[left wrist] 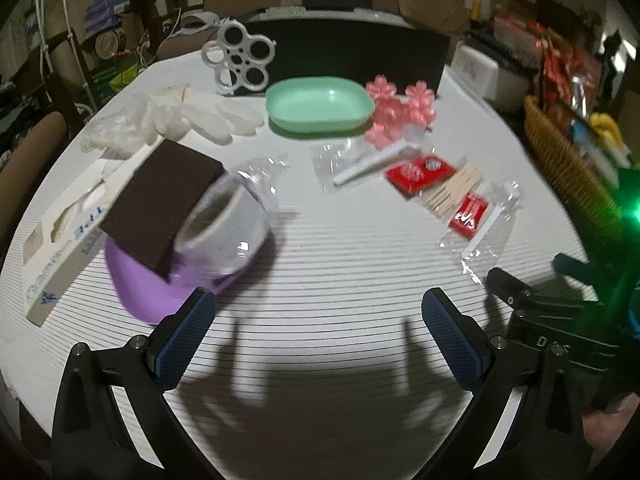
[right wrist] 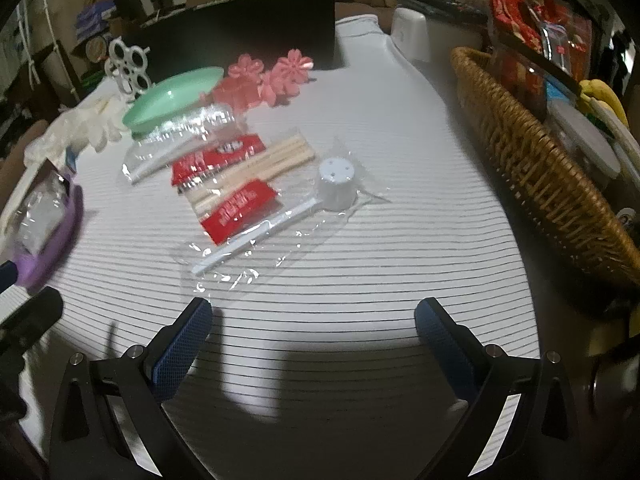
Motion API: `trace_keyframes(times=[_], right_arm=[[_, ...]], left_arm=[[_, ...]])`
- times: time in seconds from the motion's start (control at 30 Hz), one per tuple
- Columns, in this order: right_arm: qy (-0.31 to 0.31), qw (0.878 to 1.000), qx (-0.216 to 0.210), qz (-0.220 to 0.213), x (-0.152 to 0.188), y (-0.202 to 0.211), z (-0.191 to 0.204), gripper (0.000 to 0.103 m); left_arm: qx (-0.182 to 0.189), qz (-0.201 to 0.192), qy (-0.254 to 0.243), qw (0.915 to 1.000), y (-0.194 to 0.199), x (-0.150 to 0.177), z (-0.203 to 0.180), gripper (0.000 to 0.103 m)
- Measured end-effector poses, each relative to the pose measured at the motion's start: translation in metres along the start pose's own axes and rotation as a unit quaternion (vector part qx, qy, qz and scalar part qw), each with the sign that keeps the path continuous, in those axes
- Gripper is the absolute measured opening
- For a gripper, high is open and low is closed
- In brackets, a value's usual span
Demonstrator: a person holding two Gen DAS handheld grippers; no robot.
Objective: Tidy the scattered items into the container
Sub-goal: 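Move both tools over the table toward the clear bag of white gloves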
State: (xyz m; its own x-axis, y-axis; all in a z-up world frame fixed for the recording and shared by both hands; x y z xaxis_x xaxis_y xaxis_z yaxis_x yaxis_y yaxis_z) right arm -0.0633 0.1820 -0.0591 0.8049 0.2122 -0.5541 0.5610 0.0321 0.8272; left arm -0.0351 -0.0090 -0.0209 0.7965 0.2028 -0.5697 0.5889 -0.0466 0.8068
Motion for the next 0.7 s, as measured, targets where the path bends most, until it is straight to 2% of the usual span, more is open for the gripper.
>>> trace_keyframes(times=[0.23, 0.53, 0.7], right_arm=[[0.006, 0.999, -0.002, -0.035, -0.031, 0.043, 0.003, 0.103], [0.033, 0.996, -0.014, -0.079, -0.078, 0.095, 0.035, 0.103], [0.04, 0.995, -0.024, -0.087, -0.088, 0.109, 0.054, 0.103]], left_arm=[[-0.008, -0.037, 0.013, 0.9992, 0.038, -0.036, 0.018, 0.103], [-0.023, -0.066, 0.027, 0.9972, 0.076, -0.069, 0.046, 0.103], [-0.037, -0.078, 0.04, 0.9955, 0.093, -0.082, 0.073, 0.103]])
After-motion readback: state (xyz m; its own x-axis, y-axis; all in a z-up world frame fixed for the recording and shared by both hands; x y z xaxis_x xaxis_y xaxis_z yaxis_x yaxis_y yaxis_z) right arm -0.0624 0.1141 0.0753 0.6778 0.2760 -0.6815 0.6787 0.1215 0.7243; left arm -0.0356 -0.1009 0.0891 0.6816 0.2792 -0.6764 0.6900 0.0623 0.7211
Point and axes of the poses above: each gripper's, at about its wrist camera, not at the fingertips, and y roughly against the way its jaws point, z to its left, x to its underside, the point moved 9 cm from there along -y, roughly the way its jaws point, and after that the axes turned 12 degrees about y, right-handed, at the moved point
